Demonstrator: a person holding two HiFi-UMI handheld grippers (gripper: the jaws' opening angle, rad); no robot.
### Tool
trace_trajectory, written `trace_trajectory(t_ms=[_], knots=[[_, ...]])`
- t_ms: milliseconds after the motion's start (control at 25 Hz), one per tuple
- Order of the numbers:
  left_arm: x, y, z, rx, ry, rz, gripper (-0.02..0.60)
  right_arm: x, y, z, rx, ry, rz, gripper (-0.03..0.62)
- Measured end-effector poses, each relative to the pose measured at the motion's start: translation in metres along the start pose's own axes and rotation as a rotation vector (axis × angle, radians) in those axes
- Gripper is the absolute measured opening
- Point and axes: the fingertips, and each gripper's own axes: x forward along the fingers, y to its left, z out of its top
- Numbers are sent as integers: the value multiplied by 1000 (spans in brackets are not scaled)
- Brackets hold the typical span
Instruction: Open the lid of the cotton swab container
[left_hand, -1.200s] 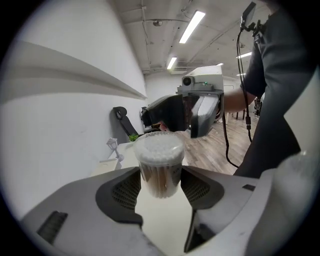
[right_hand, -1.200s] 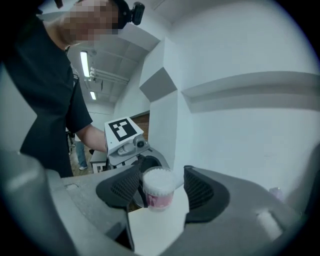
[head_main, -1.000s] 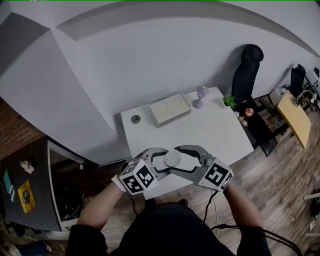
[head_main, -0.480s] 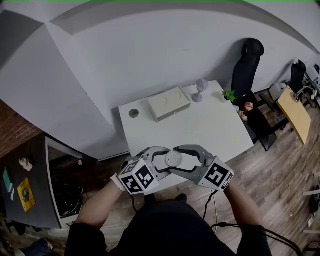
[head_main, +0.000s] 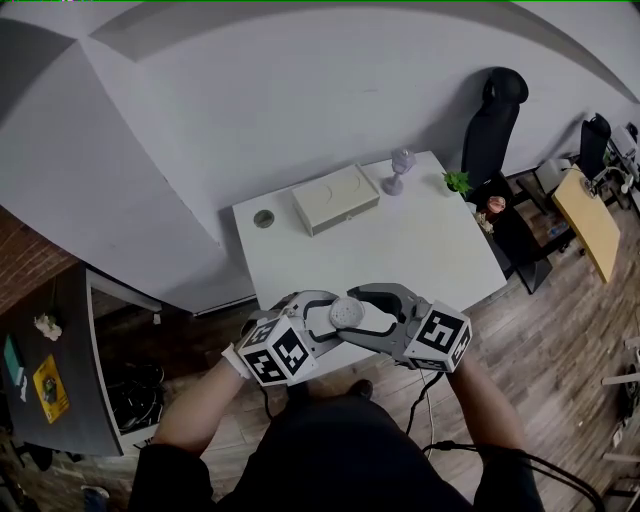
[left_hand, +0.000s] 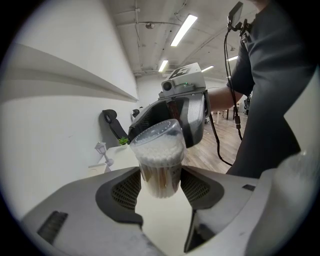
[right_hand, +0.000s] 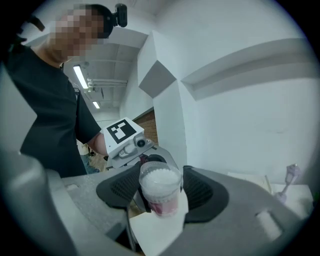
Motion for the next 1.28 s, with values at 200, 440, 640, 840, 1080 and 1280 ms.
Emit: trace_trajectory(t_ms=[200,440,640,840,1080,1280], knots=[[1,1,-5,-14,5,-1,244,-9,-13,19,19,-87,-55,264],[4,-4,-11,-27,9,-4,244,-22,-39,32,99,-208,-180,259],[6,-7,-14,-37,7,-9,244,-26,-52,37,143,-262,-227,252],[7,-9,-15,-26,7,-13,244,-23,-64,34,172,-269,-251,237],[12,-20,-13,-18,-12,-27,244,-16,-83,16,228,-256,-286,215],[12,-24,-11,-30,-33,-33,244,-4,-91,-2,263,-220,-299,209]])
